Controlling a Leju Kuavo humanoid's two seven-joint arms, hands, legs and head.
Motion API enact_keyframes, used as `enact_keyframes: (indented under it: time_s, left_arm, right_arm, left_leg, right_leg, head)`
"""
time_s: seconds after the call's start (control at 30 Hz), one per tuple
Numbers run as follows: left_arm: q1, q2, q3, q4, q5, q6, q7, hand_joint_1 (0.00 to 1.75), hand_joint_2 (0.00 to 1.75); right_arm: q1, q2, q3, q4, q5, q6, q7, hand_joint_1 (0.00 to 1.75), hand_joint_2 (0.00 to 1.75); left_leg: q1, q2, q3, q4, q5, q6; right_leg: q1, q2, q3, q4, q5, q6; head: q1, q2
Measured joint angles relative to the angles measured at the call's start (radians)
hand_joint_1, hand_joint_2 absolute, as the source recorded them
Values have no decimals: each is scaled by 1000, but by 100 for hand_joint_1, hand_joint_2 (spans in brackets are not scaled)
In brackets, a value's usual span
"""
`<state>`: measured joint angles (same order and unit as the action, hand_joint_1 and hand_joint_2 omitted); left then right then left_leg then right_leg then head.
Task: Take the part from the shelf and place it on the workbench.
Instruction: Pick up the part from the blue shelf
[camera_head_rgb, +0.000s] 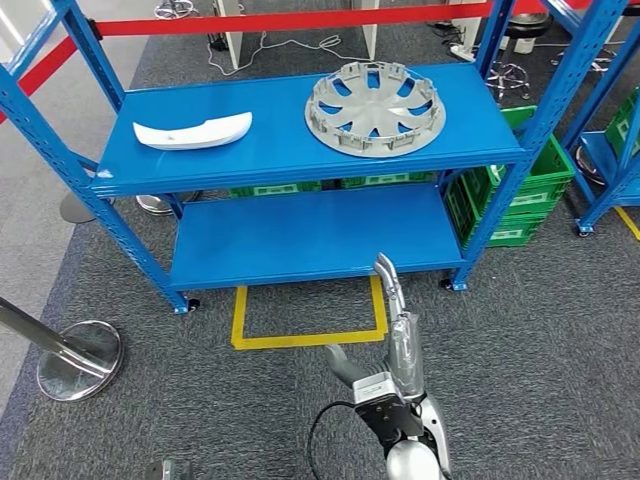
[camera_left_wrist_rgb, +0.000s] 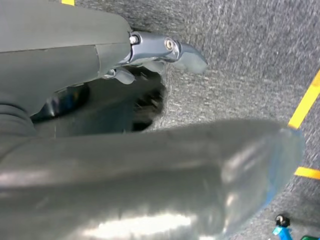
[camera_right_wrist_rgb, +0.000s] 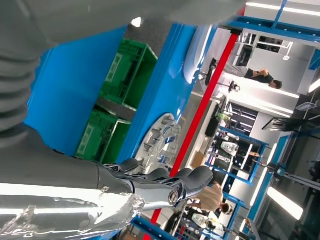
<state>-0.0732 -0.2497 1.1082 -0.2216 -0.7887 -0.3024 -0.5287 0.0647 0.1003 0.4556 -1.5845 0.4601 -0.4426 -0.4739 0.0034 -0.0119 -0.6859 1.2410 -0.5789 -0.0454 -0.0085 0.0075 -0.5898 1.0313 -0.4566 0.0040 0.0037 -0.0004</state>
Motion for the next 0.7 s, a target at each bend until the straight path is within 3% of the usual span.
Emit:
enact_keyframes:
  time_s: [0.03,0.07,0.17,0.2,0.27,0.37,0.43,0.5,0.53,0.57,0.63,0.7]
  left_arm:
    - [1,0,0,0,-3,9,3,0,0]
    - [1,0,-1,0,-9,21,7,0,0]
    - [-1,-1,-4,0,-31,61,13,0,0]
    - [-3,-2,-4,0,-34,66,15,0,0]
    - [-5,-4,-4,0,-31,64,21,0,0]
    - [-4,-5,-4,0,-27,53,27,0,0]
    - [-4,-5,-4,0,-26,44,27,0,0]
    - [-4,-6,-4,0,-26,35,28,0,0]
    - [-3,-6,-4,0,-26,32,29,0,0]
    - [-3,-6,-4,0,-26,31,31,0,0]
    - [-3,-6,-4,0,-26,30,33,0,0]
    - [-3,-6,-4,0,-26,30,34,0,0]
  right_arm:
    - [0,0,0,1,7,-3,0,0,0]
    - [0,0,0,3,13,-5,2,0,0]
    - [-2,0,0,4,24,-11,9,0,0]
    - [-3,0,0,4,26,-13,10,0,0]
    - [-4,0,1,4,28,-15,12,0,0]
    - [-5,0,1,4,28,-16,12,0,0]
    - [-7,0,1,4,29,-17,12,0,0]
    - [-7,0,1,5,30,-18,13,0,0]
    - [-7,0,1,5,30,-18,13,0,0]
    - [-6,0,1,6,30,-18,13,0,0]
    - [-8,0,1,6,30,-19,13,0,0]
    - [-10,0,1,6,30,-19,13,0,0]
  left_leg:
    - [0,0,-17,32,-2,0]
    - [0,0,-16,26,15,2]
    - [-1,1,68,-146,112,11]
    - [-1,1,93,-198,127,14]
    - [-2,0,112,-242,130,21]
    - [1,-1,113,-250,134,37]
    - [4,0,114,-253,135,45]
    - [4,1,114,-253,135,48]
    - [4,1,115,-253,134,48]
    - [4,0,116,-252,134,48]
    - [6,-1,120,-252,132,44]
    - [3,-3,122,-248,128,35]
  right_leg:
    - [0,0,0,0,0,-1]
    - [0,0,0,0,0,0]
    - [3,3,2,2,-1,4]
    - [5,3,1,4,-2,8]
    - [9,4,-3,3,0,19]
    - [6,2,-10,14,-12,35]
    - [5,1,-49,101,-64,43]
    - [5,0,-109,235,-124,48]
    - [5,0,-127,275,-134,50]
    - [4,0,-128,278,-123,51]
    - [2,-1,-74,169,-57,51]
    - [0,1,-11,43,-13,49]
  head:
    - [0,0]
    - [0,0]
    - [-1,0]
    - [0,0]
    - [1,0]
    - [4,0]
    - [9,0]
    - [13,0]
    - [14,0]
    - [14,0]
    - [15,0]
    - [15,0]
